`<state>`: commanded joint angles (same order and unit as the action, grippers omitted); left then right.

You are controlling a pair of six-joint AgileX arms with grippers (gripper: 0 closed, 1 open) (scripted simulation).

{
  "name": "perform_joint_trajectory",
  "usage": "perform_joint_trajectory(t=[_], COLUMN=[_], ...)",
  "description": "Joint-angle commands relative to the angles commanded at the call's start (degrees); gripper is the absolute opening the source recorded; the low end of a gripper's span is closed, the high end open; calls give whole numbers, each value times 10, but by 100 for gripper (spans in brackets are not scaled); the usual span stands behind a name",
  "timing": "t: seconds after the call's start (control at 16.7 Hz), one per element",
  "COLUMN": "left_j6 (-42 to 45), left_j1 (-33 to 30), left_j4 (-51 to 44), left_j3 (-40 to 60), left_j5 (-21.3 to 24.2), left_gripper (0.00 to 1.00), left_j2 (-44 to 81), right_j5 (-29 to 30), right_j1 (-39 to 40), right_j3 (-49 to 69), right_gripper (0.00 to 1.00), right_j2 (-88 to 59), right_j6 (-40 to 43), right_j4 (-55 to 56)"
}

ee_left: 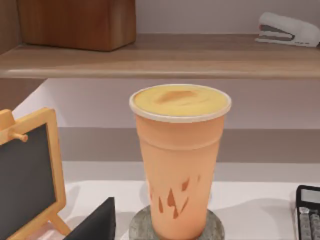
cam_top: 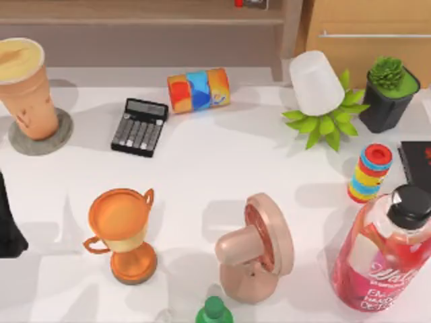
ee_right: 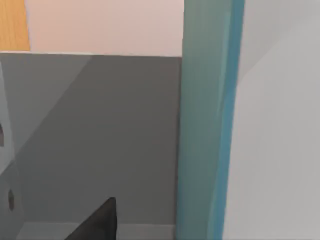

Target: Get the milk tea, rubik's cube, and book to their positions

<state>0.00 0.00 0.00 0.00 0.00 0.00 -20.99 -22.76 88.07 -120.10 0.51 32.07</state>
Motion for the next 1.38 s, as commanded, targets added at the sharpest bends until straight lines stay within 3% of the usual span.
perform_joint_trajectory(t=[0.72, 1.38], left_j6=[0, 0], left_j1=[0, 0], left_j4=[0, 0], left_j3=[0, 0], left_j5=[0, 0], left_gripper=[100, 100], left_j2=[0, 0], right_j5=[0, -1], right_j1=[0, -3], right_j3=[0, -4], right_gripper=[2, 0], right_j2=[0, 8], right_j6=[0, -1], right_j4=[0, -3])
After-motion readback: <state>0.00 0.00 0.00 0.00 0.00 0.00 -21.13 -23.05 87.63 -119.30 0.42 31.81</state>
